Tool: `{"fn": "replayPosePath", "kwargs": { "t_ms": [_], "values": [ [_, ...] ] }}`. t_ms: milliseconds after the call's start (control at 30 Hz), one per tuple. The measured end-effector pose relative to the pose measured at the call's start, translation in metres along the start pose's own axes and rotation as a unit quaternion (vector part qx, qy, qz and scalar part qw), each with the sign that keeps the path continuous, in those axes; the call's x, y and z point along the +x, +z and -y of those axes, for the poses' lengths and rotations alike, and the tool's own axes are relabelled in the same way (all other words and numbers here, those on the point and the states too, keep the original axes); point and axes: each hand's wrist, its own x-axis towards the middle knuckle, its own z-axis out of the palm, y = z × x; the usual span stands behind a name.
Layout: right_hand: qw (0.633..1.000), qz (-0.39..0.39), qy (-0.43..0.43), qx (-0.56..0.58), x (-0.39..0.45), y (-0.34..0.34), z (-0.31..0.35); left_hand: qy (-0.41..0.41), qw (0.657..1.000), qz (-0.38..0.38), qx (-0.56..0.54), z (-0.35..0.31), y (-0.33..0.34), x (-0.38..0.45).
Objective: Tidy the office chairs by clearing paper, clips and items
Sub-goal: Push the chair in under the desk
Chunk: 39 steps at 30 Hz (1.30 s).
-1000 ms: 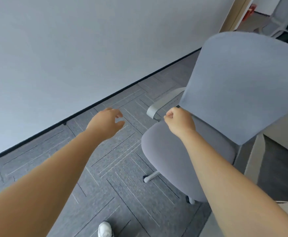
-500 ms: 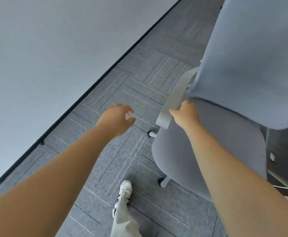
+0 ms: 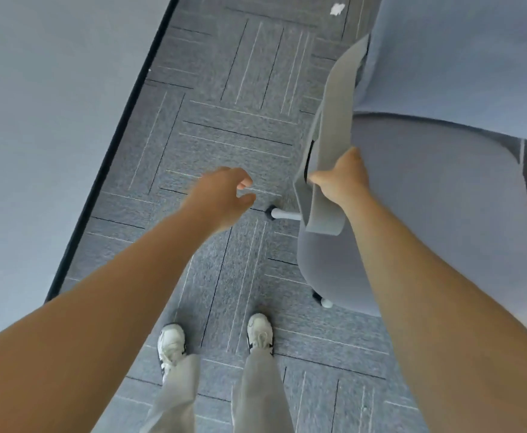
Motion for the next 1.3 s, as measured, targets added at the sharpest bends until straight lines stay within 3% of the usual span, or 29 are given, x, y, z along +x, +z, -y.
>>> {"fn": "replayPosePath", "kwargs": {
  "t_ms": [133, 333, 600, 900, 1067, 1300],
  "values": [
    [1.000, 0.012, 0.022, -0.016, -0.024, -0.002, -0.016, 0.051, 0.998, 0.021, 0.005, 0.001, -0.010, -0.001],
    [0.984, -0.028, 0.103, -0.143, -0.078, -0.001, -0.025, 0.114, 0.993, 0.042, -0.002, 0.015, -0.043, -0.017],
    [0.989, -0.149, 0.012, 0.024, -0.135, -0.027, 0.058, 0.164, 0.985, 0.036, 0.035, 0.029, -0.126, -0.045],
    [0.938, -0.278, -0.098, 0.183, -0.153, -0.125, 0.147, 0.241, 0.970, 0.004, 0.032, -0.044, -0.199, -0.036],
    [0.945, -0.226, -0.097, 0.215, -0.153, -0.178, 0.181, 0.301, 0.953, -0.027, 0.022, -0.102, -0.232, -0.023],
    [0.971, -0.175, -0.034, 0.158, -0.131, -0.195, 0.201, 0.363, 0.930, -0.032, 0.037, -0.147, -0.265, 0.012]
  ]
}}
